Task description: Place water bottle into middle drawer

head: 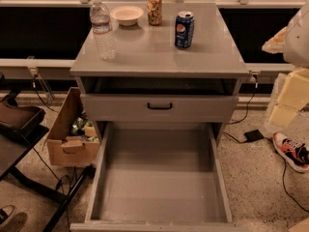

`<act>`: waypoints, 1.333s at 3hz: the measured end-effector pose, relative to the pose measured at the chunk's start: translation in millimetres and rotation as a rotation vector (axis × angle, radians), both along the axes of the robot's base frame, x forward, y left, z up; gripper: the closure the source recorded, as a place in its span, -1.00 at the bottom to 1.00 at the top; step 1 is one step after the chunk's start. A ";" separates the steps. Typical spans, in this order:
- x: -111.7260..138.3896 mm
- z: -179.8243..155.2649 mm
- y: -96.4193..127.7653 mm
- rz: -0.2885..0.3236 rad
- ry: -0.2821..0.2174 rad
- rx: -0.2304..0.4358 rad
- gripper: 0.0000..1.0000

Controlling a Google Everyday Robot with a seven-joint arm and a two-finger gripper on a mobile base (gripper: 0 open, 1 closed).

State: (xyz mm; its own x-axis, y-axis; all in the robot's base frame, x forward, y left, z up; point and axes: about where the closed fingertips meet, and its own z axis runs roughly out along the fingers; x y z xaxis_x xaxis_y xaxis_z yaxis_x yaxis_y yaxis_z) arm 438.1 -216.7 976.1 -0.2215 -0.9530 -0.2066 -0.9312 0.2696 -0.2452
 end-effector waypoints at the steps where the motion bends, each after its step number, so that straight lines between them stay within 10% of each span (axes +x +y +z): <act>1: 0.1 0.0 0.0 0.000 0.000 0.000 -1.00; 3: 53.3 -6.9 23.0 -0.012 -0.116 0.220 -1.00; 4: 138.4 4.6 73.9 -0.010 -0.252 0.522 -1.00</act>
Offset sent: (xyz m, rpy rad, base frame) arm 0.0221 0.0070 -0.0193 0.1523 -0.0785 -0.0070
